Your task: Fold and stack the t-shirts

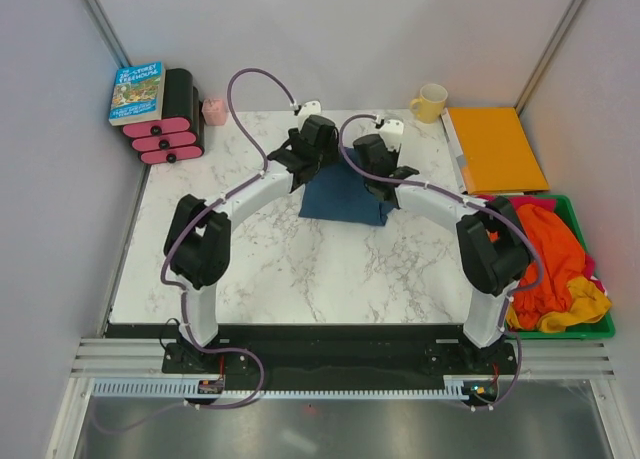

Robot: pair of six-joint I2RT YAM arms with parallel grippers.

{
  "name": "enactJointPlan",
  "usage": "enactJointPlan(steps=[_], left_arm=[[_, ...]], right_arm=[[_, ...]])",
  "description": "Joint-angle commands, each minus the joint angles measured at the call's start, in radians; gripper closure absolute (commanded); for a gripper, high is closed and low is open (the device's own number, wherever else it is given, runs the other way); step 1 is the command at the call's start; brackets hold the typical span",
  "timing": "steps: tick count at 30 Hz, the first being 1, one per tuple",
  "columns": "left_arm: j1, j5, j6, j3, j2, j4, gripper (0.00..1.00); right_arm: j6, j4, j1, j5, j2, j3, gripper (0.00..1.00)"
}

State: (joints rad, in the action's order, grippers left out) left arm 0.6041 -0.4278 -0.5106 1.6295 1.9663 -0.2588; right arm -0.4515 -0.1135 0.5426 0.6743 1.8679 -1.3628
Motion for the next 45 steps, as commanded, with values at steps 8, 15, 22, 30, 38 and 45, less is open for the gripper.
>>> enactJointPlan(steps=[8, 15, 22, 30, 38, 45], left_arm=[[0.046, 0.038, -0.049, -0.085, 0.097, 0.067, 0.34], [0.068, 0.003, -0.169, -0.265, 0.034, 0.055, 0.40], [0.157, -0.068, -0.232, -0.480, -0.070, 0.055, 0.42], [0.237, -0.137, -0.295, -0.649, -0.240, 0.036, 0.41], [0.240, -0.203, -0.232, -0.574, -0.409, 0.020, 0.33], [0.240, -0.178, -0.215, -0.496, -0.353, 0.035, 0.35]], right_arm=[[-0.065, 0.058, 0.079, -0.079, 0.169, 0.050, 0.67], [-0.150, 0.080, 0.094, -0.073, 0.091, 0.218, 0.72], [-0.208, 0.087, 0.183, -0.024, -0.009, 0.410, 0.70], [-0.280, 0.081, 0.282, 0.007, -0.095, 0.533, 0.67], [-0.175, -0.018, 0.284, 0.093, -0.228, 0.380, 0.51], [-0.072, -0.023, 0.241, 0.084, -0.127, 0.237, 0.78]])
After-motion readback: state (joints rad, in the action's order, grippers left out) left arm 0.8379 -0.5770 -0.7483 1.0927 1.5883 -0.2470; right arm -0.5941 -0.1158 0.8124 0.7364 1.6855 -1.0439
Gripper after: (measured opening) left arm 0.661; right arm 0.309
